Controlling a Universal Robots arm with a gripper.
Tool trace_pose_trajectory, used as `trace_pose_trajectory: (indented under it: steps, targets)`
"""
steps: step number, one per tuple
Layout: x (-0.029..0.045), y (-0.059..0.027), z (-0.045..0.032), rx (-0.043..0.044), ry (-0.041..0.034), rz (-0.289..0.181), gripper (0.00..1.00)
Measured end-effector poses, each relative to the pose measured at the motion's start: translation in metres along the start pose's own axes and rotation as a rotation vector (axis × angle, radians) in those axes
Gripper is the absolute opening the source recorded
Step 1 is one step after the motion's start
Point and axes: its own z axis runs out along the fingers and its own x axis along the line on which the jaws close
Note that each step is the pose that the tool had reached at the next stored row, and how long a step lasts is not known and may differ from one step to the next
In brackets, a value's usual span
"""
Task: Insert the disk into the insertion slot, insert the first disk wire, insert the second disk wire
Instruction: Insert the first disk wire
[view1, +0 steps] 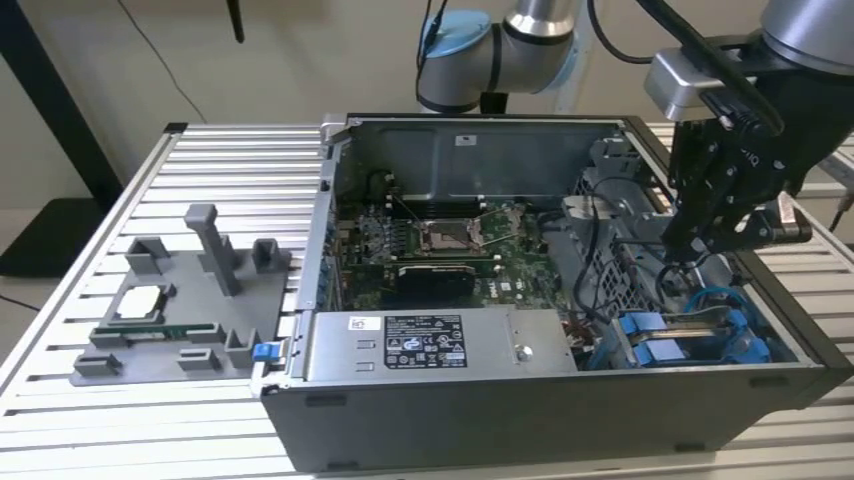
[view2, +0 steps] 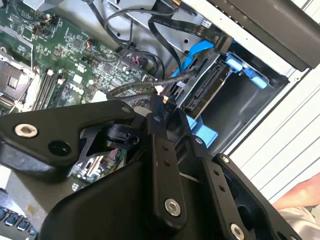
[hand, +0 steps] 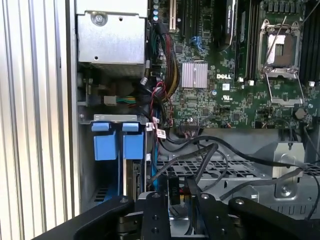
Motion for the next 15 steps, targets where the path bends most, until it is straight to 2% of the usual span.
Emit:
trace_pose_trajectory:
  steps: [9,10,15]
  targets:
    - [0.0002,0.0022,0.0015,0.0151,-0.0025,-0.002,1.00]
    - [0.0002,0.0023,0.0016,0.0160,-0.0028,-0.002,0.00]
    - [0.0003,0.0029,0.0021,0.0176,-0.0066,-0.002,0.00]
